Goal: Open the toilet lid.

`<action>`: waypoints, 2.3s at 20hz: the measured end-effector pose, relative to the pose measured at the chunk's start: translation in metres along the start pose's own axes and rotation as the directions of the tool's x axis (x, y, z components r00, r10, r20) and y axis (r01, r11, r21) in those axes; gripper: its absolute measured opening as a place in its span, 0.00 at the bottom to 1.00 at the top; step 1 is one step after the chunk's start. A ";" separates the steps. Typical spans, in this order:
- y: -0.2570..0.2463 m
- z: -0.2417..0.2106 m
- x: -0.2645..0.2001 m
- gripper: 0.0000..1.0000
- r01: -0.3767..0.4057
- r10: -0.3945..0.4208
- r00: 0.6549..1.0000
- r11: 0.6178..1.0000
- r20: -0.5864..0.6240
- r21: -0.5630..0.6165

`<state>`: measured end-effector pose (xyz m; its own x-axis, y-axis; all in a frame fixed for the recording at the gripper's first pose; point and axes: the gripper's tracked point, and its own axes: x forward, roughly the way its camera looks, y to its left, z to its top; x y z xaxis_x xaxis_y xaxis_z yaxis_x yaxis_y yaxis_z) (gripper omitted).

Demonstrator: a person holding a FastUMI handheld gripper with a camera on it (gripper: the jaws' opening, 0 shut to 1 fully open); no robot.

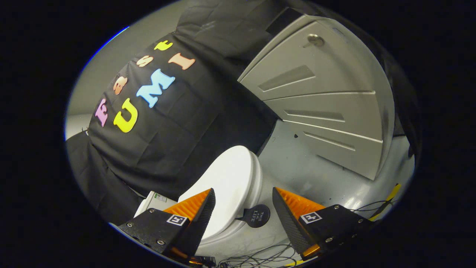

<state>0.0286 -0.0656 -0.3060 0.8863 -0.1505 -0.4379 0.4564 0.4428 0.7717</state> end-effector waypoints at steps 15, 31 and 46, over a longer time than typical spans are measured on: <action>-0.013 -0.048 0.012 0.24 0.010 0.019 0.992 0.973 -0.124 0.230; 0.043 -0.007 -0.004 0.00 -0.027 0.054 0.992 0.974 -0.113 0.226; 0.167 0.024 -0.040 0.00 -0.183 0.183 0.980 0.983 -0.076 0.012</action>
<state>0.0713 -0.0069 -0.1488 0.9463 0.0008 -0.3232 0.2879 0.4525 0.8440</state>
